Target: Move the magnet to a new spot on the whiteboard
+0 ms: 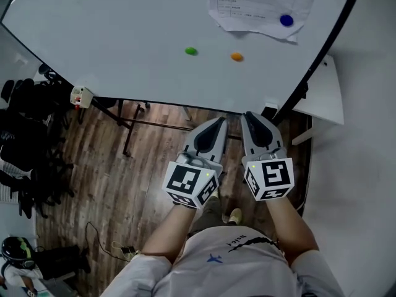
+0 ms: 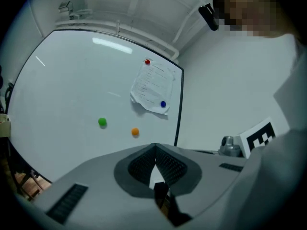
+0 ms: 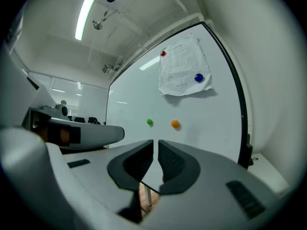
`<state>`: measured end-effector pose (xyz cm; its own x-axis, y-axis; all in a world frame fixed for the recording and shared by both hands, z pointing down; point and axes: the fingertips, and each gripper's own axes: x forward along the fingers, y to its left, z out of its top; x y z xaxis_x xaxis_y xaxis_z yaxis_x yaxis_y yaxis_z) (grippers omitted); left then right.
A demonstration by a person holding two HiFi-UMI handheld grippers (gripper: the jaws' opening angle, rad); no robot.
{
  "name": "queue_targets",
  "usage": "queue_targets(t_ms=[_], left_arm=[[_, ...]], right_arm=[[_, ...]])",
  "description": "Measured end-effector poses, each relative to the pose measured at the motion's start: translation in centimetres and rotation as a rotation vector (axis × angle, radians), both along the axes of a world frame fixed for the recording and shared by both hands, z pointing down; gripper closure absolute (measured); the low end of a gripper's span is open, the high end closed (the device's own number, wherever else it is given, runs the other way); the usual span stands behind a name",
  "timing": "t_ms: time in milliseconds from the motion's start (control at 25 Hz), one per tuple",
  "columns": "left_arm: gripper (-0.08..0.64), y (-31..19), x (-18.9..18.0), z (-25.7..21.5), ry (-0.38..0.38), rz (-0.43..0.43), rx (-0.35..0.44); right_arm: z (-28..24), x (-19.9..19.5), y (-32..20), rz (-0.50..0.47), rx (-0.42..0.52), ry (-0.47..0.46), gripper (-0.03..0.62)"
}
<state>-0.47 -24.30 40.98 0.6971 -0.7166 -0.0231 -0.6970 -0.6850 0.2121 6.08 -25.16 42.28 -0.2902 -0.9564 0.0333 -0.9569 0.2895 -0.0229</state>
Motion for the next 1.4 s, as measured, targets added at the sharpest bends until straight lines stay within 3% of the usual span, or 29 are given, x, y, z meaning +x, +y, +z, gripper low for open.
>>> queue_targets(t_ms=[640,1400], left_arm=[[0.55,11.7,2.4,-0.2,-0.026,-0.058,-0.014],[0.551,13.2,4.3,-1.5,-0.035,-0.045,-0.004]], right_arm=[[-0.1,0.1,11.8,-0.157,-0.004,-0.029,0.574],[-0.8,1.6,13.6,-0.183,-0.037,-0.074,0.578]])
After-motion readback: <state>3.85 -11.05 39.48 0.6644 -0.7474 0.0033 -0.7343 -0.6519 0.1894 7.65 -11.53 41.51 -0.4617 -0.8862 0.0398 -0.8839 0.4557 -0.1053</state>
